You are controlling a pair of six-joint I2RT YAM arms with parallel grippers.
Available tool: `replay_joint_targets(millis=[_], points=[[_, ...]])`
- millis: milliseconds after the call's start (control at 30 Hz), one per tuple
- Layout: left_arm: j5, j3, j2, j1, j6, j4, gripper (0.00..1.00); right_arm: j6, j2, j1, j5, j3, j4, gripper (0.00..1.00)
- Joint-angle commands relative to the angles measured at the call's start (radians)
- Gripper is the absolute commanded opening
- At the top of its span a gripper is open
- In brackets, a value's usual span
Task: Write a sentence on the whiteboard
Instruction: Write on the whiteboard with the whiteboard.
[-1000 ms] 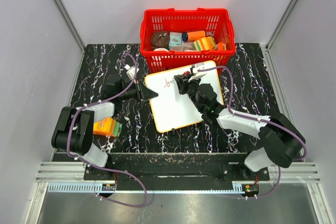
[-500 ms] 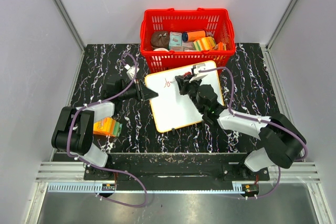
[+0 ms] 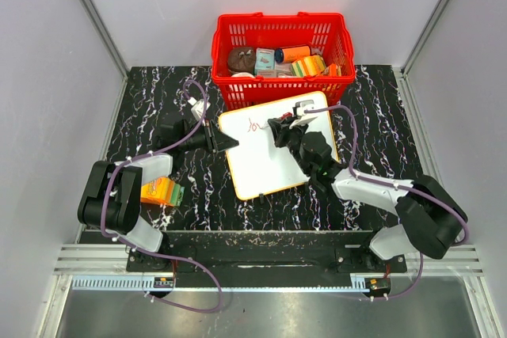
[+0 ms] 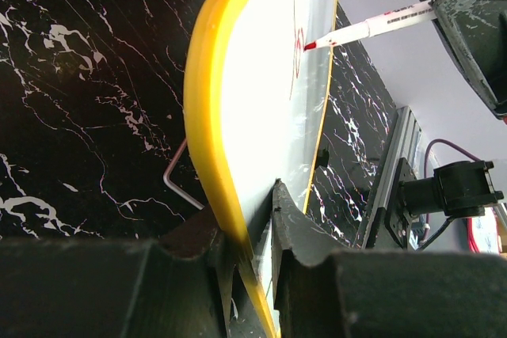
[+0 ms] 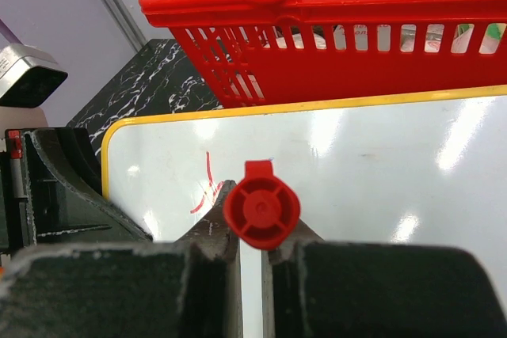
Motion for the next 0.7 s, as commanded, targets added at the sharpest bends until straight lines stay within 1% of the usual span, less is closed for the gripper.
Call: replay_joint_targets(millis=[0,167,367,667], points=[[-0.132,-0.004,0.026,-0.028,0.209,-0.048,0.0,0.01,-0.054,-0.002,0.057,0.006,0.009,0.0],[-0.132,-0.002,0.025,-0.028,0.211,-0.05,0.0,-0.004,-0.065,-0.001,0.061,0.04,0.02,0.0],[-0.132,-0.002,0.026,-0.029,0.211,-0.048,0.0,-0.024,-0.01,-0.004,0.068,0.09,0.006,0.0],[-0.133,-0.002,0.025,-0.031,0.211,-0.05,0.0,-0.011,0.02,-0.011,0.071,0.086,0.01,0.0]])
